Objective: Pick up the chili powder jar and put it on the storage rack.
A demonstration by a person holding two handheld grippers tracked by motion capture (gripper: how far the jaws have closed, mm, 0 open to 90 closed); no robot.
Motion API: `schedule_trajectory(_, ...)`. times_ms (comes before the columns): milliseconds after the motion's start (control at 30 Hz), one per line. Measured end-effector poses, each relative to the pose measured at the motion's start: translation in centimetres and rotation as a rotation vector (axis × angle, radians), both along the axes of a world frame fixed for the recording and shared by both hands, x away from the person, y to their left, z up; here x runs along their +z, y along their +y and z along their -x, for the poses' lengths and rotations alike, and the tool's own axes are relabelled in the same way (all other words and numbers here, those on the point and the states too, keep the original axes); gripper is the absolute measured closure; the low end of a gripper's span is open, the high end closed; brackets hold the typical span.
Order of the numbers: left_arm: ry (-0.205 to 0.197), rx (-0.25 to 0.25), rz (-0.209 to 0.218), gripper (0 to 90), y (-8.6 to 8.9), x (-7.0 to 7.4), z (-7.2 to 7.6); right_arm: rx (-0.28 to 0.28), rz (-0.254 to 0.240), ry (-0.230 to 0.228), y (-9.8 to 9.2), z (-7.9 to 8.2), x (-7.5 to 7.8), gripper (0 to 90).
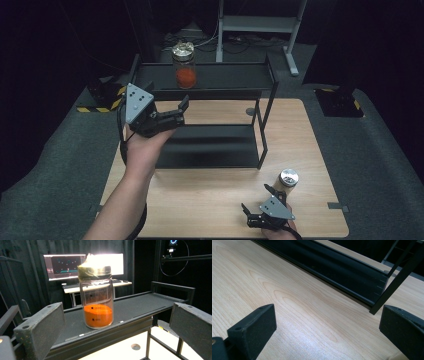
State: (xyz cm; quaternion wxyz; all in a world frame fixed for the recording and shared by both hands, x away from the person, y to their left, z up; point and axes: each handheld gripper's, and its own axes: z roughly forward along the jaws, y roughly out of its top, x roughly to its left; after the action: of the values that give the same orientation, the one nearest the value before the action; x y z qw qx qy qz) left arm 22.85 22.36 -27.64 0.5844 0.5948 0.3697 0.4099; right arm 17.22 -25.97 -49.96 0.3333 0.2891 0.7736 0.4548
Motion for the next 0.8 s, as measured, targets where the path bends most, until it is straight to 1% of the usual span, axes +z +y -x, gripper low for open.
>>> schedule_trajectory(33, -0.003, -0.003, -0.001, 0.4, 0.1, -0.4, 0.3, 0.001, -0.001, -0.001, 0.0, 0.0, 0.0, 0.0)
schedule_trajectory(100, -0.003, -0.005, -0.003, 0.4, 0.1, -0.5, 0.4, 0.001, -0.003, 0.001, 0.0, 0.0, 0.0, 0.0)
schedule_trajectory(133, 0.002, -0.005, -0.012, 0.4, 0.2, -0.8, 0.6, 0.001, -0.003, 0.001, -0.1, 0.0, 0.0, 0.0)
schedule_trajectory(300, 0.017, -0.016, -0.015, 0.4, 0.4, -2.0, 1.1, 0.003, -0.001, 0.001, -0.1, 0.0, 0.0, 0.0)
schedule_trajectory(367, 0.021, -0.018, -0.028, 0.4, 0.4, -2.5, 1.4, 0.002, -0.002, 0.002, -0.1, 0.0, 0.0, 0.0)
schedule_trajectory(467, 0.033, -0.025, -0.024, 0.4, 0.4, -3.4, 1.7, 0.003, -0.002, 0.001, -0.1, 0.0, 0.0, 0.0)
schedule_trajectory(500, 0.033, -0.025, -0.024, 0.4, 0.4, -3.4, 1.7, 0.004, -0.001, 0.000, -0.1, 0.0, 0.0, 0.0)
schedule_trajectory(533, 0.037, -0.027, -0.033, 0.4, 0.4, -4.0, 1.9, 0.004, 0.000, 0.000, -0.1, 0.0, 0.0, 0.0)
schedule_trajectory(567, 0.037, -0.026, -0.036, 0.4, 0.4, -4.3, 1.9, 0.004, 0.000, 0.000, -0.1, 0.0, 0.0, 0.0)
schedule_trajectory(667, 0.049, -0.034, -0.035, 0.4, 0.5, -5.5, 2.2, 0.002, -0.002, 0.000, -0.1, 0.0, 0.0, 0.0)
schedule_trajectory(700, 0.049, -0.034, -0.035, 0.4, 0.5, -5.5, 2.2, 0.002, -0.002, 0.000, -0.1, 0.0, 0.0, 0.0)
schedule_trajectory(733, 0.058, -0.039, -0.045, 0.4, 0.5, -6.1, 2.4, 0.002, -0.001, 0.001, 0.0, 0.0, 0.0, 0.0)
schedule_trajectory(800, 0.059, -0.040, -0.054, 0.4, 0.5, -6.8, 2.6, 0.002, 0.000, -0.001, 0.0, 0.0, 0.0, 0.0)
